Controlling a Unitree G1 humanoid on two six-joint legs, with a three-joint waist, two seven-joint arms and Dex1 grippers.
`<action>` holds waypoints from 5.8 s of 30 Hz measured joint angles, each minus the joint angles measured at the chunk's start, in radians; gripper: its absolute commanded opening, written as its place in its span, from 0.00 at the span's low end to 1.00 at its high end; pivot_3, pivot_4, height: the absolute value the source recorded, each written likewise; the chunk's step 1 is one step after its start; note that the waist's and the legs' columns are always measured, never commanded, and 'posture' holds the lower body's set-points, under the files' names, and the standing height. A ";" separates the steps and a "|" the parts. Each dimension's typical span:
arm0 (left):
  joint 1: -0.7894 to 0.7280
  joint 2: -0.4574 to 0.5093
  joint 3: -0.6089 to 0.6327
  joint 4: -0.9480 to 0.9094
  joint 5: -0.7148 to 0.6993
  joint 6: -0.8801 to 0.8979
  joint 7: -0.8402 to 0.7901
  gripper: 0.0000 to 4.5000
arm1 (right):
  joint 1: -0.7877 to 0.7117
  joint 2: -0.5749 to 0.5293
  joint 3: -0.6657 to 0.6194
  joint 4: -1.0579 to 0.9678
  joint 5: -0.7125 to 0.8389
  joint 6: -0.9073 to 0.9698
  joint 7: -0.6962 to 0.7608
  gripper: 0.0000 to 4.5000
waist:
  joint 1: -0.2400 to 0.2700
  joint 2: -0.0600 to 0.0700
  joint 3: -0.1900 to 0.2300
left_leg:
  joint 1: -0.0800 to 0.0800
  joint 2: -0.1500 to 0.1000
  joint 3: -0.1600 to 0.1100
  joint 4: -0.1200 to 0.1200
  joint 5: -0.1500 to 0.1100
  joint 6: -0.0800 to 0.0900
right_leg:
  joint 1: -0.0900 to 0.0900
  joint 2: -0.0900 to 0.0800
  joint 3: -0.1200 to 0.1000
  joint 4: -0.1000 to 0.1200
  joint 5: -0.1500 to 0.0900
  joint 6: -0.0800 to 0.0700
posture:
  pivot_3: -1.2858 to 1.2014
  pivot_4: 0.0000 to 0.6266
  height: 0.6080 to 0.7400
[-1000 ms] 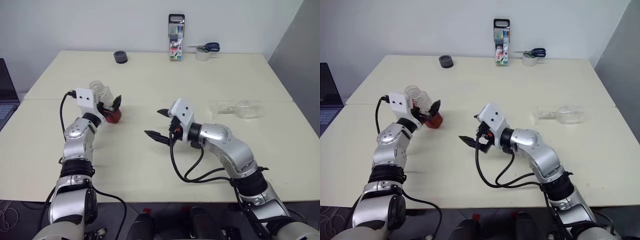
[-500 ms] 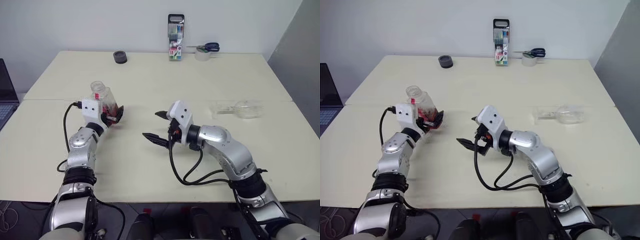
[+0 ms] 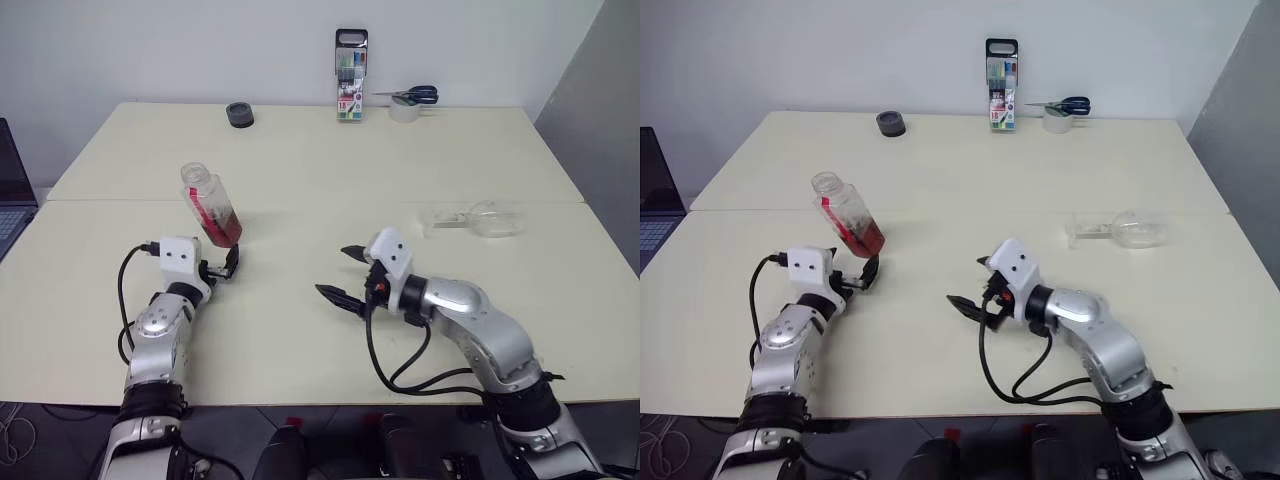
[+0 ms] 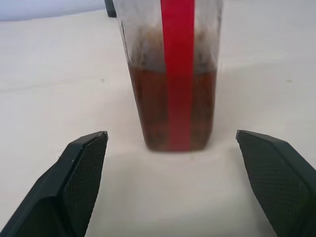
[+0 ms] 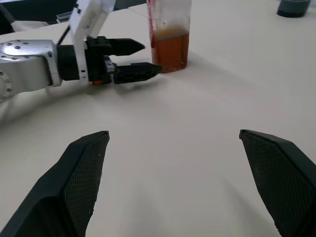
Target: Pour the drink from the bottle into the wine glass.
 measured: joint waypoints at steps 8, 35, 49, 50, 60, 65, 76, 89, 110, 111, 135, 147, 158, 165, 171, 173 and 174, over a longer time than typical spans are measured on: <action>0.149 -0.043 -0.008 -0.217 -0.040 0.085 -0.006 0.99 | 0.090 -0.032 -0.100 -0.137 0.071 0.112 -0.056 1.00 | 0.004 0.000 0.000 | 0.001 0.000 0.001 0.000 0.000 0.000 | 0.001 0.001 0.000 0.000 0.000 0.000 | 0.52 0.24 1.00; -0.268 0.120 -0.360 -0.176 -0.128 0.103 -0.891 0.99 | -0.303 0.449 -1.003 0.331 0.489 0.257 -0.873 1.00 | -0.009 0.008 0.001 | 0.001 0.001 0.005 -0.002 0.000 0.000 | 0.000 0.003 0.003 0.000 0.000 0.000 | 0.52 0.24 1.00; -0.332 0.114 -0.350 -0.082 -0.162 0.148 -0.974 0.99 | -0.422 0.365 -0.984 0.725 0.547 -0.059 -0.808 1.00 | -0.025 0.010 0.002 | 0.001 0.001 0.005 -0.002 0.000 0.000 | 0.000 0.003 0.003 0.001 0.000 0.000 | 0.52 0.24 1.00; -0.333 0.115 -0.350 -0.072 -0.157 0.139 -0.978 0.99 | -0.423 0.358 -0.982 0.749 0.546 -0.080 -0.801 1.00 | -0.026 0.010 0.002 | 0.001 0.001 0.004 -0.002 0.000 0.000 | 0.000 0.003 0.003 0.001 0.000 0.000 | 0.52 0.24 1.00; -0.341 0.117 -0.350 -0.056 -0.148 0.118 -0.977 0.99 | -0.476 0.290 -0.965 0.964 0.549 -0.214 -0.692 1.00 | -0.032 0.010 0.002 | 0.002 0.001 0.005 -0.001 0.000 0.000 | 0.000 0.003 0.004 0.001 0.000 0.000 | 0.52 0.24 1.00; -0.341 0.121 -0.350 -0.066 -0.147 0.119 -0.974 1.00 | -0.506 0.258 -0.967 1.078 0.548 -0.269 -0.653 0.72 | -0.032 0.010 0.002 | 0.002 0.001 0.005 -0.001 0.000 0.000 | 0.001 0.003 0.004 0.001 0.000 0.000 | 0.52 0.24 1.00; -0.342 0.122 -0.350 -0.089 -0.130 0.123 -0.953 1.00 | -0.508 0.221 -0.889 1.101 0.524 -0.276 -0.565 0.06 | -0.031 0.010 0.001 | 0.002 0.001 0.003 -0.001 0.000 0.000 | 0.002 0.003 0.003 0.001 0.000 0.000 | 0.52 0.24 1.00; -0.202 0.174 -0.336 -0.216 -0.131 0.207 -0.860 1.00 | -0.161 0.170 -0.239 0.721 -0.119 -0.542 -0.441 0.06 | -0.025 0.006 -0.008 | 0.003 0.000 0.001 -0.001 0.000 0.000 | 0.003 0.004 0.002 0.000 0.000 0.000 | 0.52 0.24 1.00; 0.009 0.247 -0.166 -0.464 -0.158 0.381 -0.597 1.00 | -0.379 0.301 -0.133 1.080 -0.251 -0.777 -0.194 0.06 | -0.053 0.007 -0.012 | 0.020 0.004 0.002 -0.016 0.000 0.000 | 0.016 0.005 0.003 -0.008 -0.002 -0.003 | 0.52 0.24 1.00; 0.013 0.253 -0.159 -0.474 -0.161 0.388 -0.589 1.00 | -0.390 0.306 -0.129 1.100 -0.256 -0.789 -0.189 0.06 | -0.052 0.007 -0.012 | 0.020 0.003 0.002 -0.016 0.000 0.000 | 0.016 0.005 0.003 -0.008 -0.002 -0.003 | 0.52 0.24 1.00; -0.049 0.214 -0.138 -0.499 -0.215 0.419 -0.540 1.00 | -0.379 0.321 -0.136 1.166 -0.277 -0.815 -0.148 0.72 | -0.037 0.008 -0.012 | 0.020 0.003 0.002 -0.016 0.000 0.000 | 0.016 0.004 0.003 -0.009 -0.002 -0.003 | 0.52 0.24 1.00; -0.075 0.163 -0.131 -0.548 -0.257 0.431 -0.469 1.00 | -0.343 0.300 -0.137 1.101 -0.276 -0.788 -0.130 0.99 | -0.033 0.008 -0.011 | 0.019 0.002 0.002 -0.016 0.000 0.000 | 0.016 0.004 0.003 -0.011 -0.002 -0.003 | 0.52 0.24 1.00; -0.049 0.134 -0.126 -0.625 -0.270 0.470 -0.346 1.00 | -0.145 0.149 -0.131 0.750 -0.272 -0.614 -0.054 0.99 | -0.027 0.009 -0.011 | 0.018 0.002 0.002 -0.016 0.000 0.000 | 0.017 0.003 0.002 -0.014 -0.002 -0.002 | 0.52 0.24 1.00; 0.073 0.095 -0.127 -0.661 -0.210 0.455 -0.235 1.00 | 0.051 -0.017 -0.077 0.375 -0.235 -0.424 0.079 0.99 | -0.024 0.009 -0.010 | 0.018 0.002 0.002 -0.016 0.000 0.000 | 0.017 0.003 0.002 -0.015 -0.002 -0.002 | 0.52 0.24 1.00; 0.236 0.035 -0.098 -0.654 -0.104 0.360 -0.099 1.00 | 0.132 -0.123 -0.072 0.069 -0.130 -0.289 0.180 0.99 | -0.014 0.009 -0.010 | 0.018 0.003 0.001 -0.016 0.000 0.000 | 0.018 0.003 0.002 -0.017 -0.002 -0.001 | 0.52 0.24 1.00; 0.273 0.012 -0.077 -0.623 -0.083 0.326 -0.066 1.00 | 0.139 -0.138 -0.067 0.008 -0.086 -0.236 0.200 0.99 | -0.005 0.009 -0.009 | 0.018 0.003 0.001 -0.016 0.000 0.000 | 0.018 0.003 0.002 -0.017 -0.002 -0.001 | 0.52 0.24 1.00; 0.278 0.008 -0.062 -0.595 -0.074 0.304 -0.051 1.00 | 0.139 -0.137 -0.066 -0.018 -0.064 -0.214 0.204 0.99 | 0.000 0.008 -0.009 | 0.018 0.003 0.001 -0.016 0.000 0.000 | 0.018 0.003 0.001 -0.017 -0.002 -0.001 | 0.52 0.24 1.00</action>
